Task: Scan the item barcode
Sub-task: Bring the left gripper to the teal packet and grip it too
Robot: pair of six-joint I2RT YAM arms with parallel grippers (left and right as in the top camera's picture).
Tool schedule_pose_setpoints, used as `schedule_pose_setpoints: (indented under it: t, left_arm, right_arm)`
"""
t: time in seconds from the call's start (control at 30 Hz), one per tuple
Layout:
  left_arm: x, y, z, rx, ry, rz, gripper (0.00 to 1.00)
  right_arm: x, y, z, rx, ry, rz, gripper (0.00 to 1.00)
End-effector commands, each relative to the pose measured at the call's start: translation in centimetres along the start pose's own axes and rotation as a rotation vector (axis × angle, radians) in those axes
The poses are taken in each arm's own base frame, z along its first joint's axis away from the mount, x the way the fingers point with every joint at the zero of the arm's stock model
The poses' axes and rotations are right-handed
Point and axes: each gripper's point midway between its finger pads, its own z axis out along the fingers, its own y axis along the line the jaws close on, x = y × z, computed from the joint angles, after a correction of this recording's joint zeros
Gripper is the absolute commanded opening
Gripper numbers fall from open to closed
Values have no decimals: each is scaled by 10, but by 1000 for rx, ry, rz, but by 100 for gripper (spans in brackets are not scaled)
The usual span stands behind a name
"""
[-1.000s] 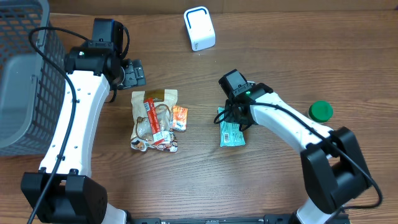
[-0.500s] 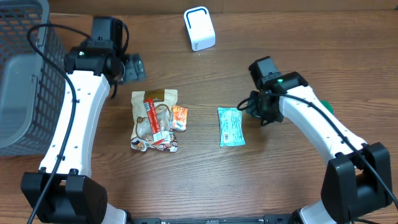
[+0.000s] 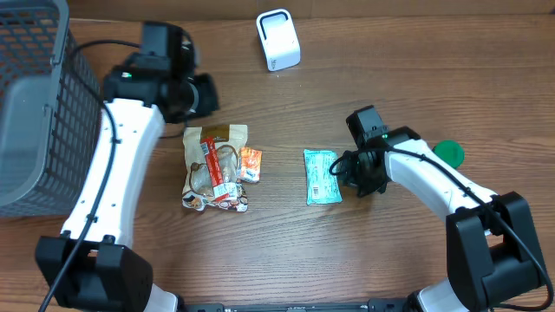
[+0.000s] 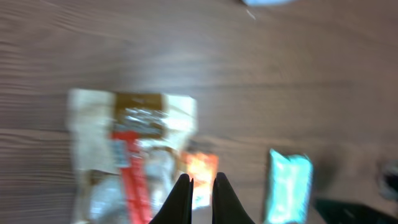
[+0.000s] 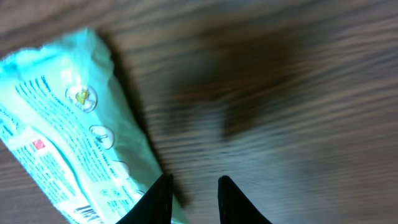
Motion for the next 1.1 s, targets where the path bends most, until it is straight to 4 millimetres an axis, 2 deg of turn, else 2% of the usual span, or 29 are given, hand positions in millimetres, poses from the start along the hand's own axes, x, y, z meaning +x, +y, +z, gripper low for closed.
schedule_pose_setpoints:
  t: [0.0,0.3,0.47,0.53,0.67,0.8,0.93,1.07]
  left_arm:
    - [38,-28,33,75,135,33,5]
    - [85,-51,99,4,251,112,4]
    - [103,-61,124,-1,300,153,4]
    - [109,-66,130,0,312,175,4]
    - [122,-77,139,11,330,241,6]
    - [132,-88,146,20,338,273,10]
    - [143,-93,153,19,357,296,10]
    - [153,-95,161,10,382,312,11]
  right_arm:
    - [20,16,5,-109,74,-12,25]
    - [41,26,7,-193,169,-8,24]
    - [36,29,6,-208,147,-57,20]
    - [28,30,1,-218,133,-65,20]
    - [5,31,-29,-232,101,-73,27]
    - [-15,27,-50,-240,73,-45,40]
    - [-18,23,-45,-237,70,-39,41]
    - [-16,21,-31,-235,74,-48,41]
